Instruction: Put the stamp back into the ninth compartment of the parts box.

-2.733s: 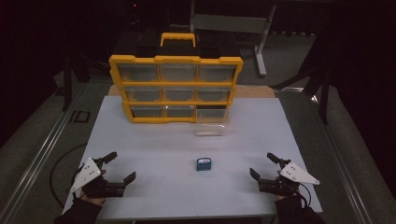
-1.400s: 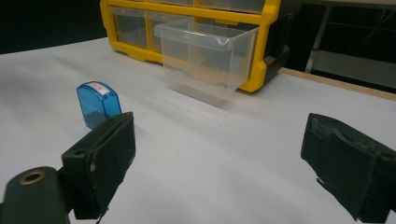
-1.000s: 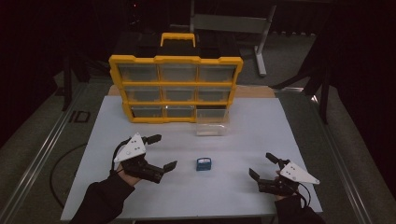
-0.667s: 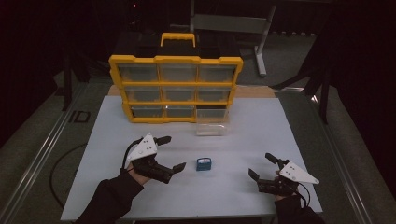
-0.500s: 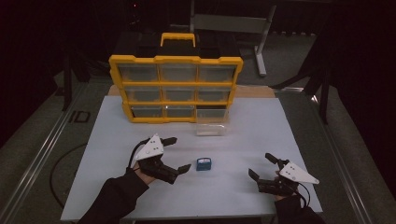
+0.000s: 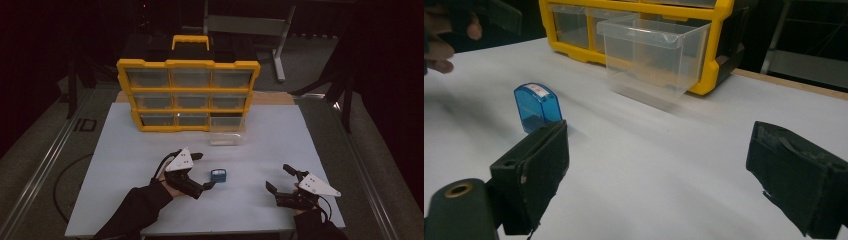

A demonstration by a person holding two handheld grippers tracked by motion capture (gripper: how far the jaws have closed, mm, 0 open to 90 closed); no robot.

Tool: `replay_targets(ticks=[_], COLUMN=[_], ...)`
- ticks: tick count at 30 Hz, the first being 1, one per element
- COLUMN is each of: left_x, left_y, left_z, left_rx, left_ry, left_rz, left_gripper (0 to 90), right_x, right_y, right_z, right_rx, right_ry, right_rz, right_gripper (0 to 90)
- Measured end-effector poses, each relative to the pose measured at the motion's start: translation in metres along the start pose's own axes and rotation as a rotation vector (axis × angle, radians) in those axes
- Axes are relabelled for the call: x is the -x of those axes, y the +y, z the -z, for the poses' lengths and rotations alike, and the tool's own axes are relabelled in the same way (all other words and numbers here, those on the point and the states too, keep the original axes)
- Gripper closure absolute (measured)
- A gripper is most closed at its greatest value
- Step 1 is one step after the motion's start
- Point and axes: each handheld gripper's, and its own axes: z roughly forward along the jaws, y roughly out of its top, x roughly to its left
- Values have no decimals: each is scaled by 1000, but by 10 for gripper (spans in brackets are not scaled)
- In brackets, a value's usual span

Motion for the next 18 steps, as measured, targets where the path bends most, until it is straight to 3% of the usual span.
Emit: replay_targets(ticks=[2,3,10,15,18], left_x=[0,-3,-8,-11,-13], left_y=[0,-4,-11,-14,-16], left_z=[0,-7,-20,-29,-34], left_rx=[0,-27,-83,-125,-143], left_ry=[0,-8,-16,-24,-51], left_rz=[0,-10,0,-4,-7], left_gripper=[0,0,15,68,136], right_x=[0,0,0,0,0], right_y=[0,0,0,0,0], right_z=[0,0,0,0,0], right_rx=[0,1,0,1,1], right_ry=[0,2,6,8,8], right_rz=[1,3,2,-1,-2], right_gripper=[102,102,102,102,102])
